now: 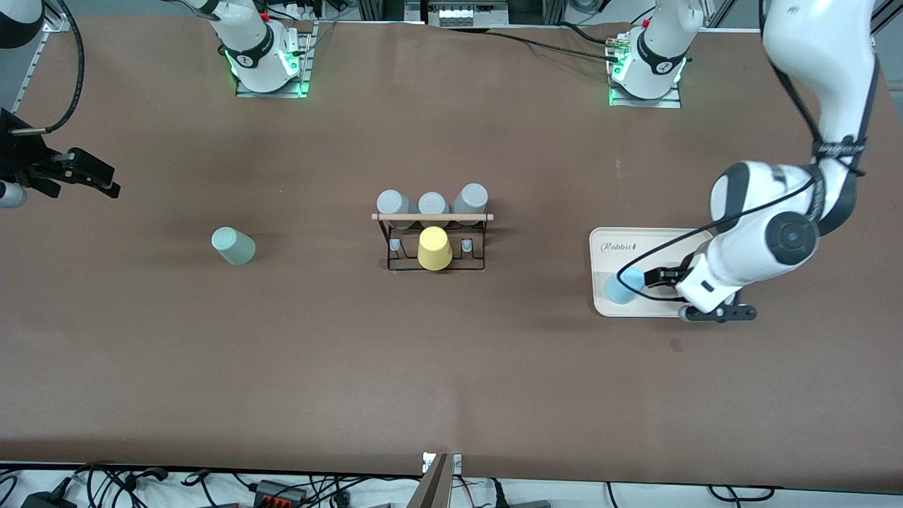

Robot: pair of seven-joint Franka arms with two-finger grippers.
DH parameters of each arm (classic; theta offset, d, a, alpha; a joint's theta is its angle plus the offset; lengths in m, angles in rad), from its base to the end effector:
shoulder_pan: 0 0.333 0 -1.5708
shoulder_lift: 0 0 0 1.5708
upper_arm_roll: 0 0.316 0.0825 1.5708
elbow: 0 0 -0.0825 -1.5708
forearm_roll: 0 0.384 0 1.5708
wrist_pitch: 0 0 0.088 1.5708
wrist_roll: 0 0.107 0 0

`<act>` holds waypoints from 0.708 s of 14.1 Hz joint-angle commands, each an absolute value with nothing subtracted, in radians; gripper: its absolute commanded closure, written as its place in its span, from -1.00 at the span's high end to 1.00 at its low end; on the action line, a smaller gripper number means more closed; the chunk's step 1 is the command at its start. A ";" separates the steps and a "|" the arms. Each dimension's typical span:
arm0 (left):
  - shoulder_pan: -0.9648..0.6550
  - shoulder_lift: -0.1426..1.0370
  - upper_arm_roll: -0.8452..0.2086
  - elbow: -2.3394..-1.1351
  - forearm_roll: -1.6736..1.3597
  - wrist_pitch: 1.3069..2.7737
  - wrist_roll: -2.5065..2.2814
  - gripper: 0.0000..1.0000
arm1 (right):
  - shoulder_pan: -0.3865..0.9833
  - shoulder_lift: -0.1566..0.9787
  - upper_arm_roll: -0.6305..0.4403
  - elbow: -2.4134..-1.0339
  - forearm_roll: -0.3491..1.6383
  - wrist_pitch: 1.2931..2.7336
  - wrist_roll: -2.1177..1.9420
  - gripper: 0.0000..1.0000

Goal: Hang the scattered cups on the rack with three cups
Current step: 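Close the left gripper on the light blue cup and lift it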

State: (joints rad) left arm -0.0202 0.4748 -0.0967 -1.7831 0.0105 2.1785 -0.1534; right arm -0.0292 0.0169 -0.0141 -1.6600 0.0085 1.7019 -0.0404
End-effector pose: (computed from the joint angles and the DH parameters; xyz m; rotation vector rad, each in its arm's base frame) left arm 0.6425 -0.0703 0.2842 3.1130 0.0609 -0.1267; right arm 0.5686 -0.0238 0.5842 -3.1342 0.0061 -0.0397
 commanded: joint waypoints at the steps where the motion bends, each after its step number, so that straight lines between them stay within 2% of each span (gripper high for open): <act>1: -0.037 0.501 -0.101 -1.770 -0.020 2.212 -0.150 1.00 | -0.035 0.020 -0.006 -1.640 -0.002 1.687 -0.051 1.00; 10: -0.069 0.548 -0.103 -1.775 -0.021 2.263 -0.152 1.00 | -0.040 0.017 -0.008 -1.649 -0.005 1.689 -0.052 1.00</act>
